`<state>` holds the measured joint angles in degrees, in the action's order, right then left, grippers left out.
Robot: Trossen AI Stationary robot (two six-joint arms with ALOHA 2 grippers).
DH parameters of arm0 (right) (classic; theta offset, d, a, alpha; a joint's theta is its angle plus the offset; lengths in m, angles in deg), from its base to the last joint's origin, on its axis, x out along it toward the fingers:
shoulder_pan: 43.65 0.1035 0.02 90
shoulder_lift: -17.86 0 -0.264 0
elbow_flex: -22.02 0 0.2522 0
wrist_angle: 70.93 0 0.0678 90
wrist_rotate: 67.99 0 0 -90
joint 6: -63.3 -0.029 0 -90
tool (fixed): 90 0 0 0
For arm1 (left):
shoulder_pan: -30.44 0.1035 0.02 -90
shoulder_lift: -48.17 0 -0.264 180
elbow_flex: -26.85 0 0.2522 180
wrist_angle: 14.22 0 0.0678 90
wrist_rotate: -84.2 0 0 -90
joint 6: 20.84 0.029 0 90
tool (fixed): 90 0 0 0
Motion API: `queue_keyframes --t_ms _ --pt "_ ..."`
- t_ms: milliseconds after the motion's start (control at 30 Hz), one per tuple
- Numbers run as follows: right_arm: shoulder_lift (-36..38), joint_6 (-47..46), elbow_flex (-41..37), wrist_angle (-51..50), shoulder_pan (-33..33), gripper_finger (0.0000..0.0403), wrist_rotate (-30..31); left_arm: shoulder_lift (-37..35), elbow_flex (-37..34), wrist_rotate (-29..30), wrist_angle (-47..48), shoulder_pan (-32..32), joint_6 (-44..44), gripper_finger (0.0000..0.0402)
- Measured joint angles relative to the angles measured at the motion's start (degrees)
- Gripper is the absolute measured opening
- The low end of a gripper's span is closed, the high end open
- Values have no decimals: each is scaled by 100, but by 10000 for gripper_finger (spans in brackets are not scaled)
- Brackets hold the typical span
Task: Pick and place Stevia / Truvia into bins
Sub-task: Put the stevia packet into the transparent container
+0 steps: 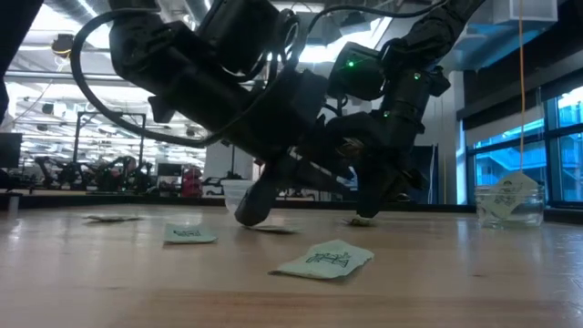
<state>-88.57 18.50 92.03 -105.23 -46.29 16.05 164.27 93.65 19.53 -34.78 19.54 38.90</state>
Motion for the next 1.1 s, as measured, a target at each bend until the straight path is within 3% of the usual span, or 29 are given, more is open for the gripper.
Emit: queue_keyframes --t_ms 467,633,767,1100 --pt "-2 0 0 27 -15 1 -61 7 2 -1003 490 97 -824 105" --pt "-2 -42 0 33 -17 1 -59 7 5 -716 590 104 -1064 109" --pt "-2 -43 -5 68 -18 1 -67 84 178 -1030 943 190 -1334 108" --pt "-7 -70 -13 111 -22 1 -170 240 354 -1042 967 210 -1135 107"
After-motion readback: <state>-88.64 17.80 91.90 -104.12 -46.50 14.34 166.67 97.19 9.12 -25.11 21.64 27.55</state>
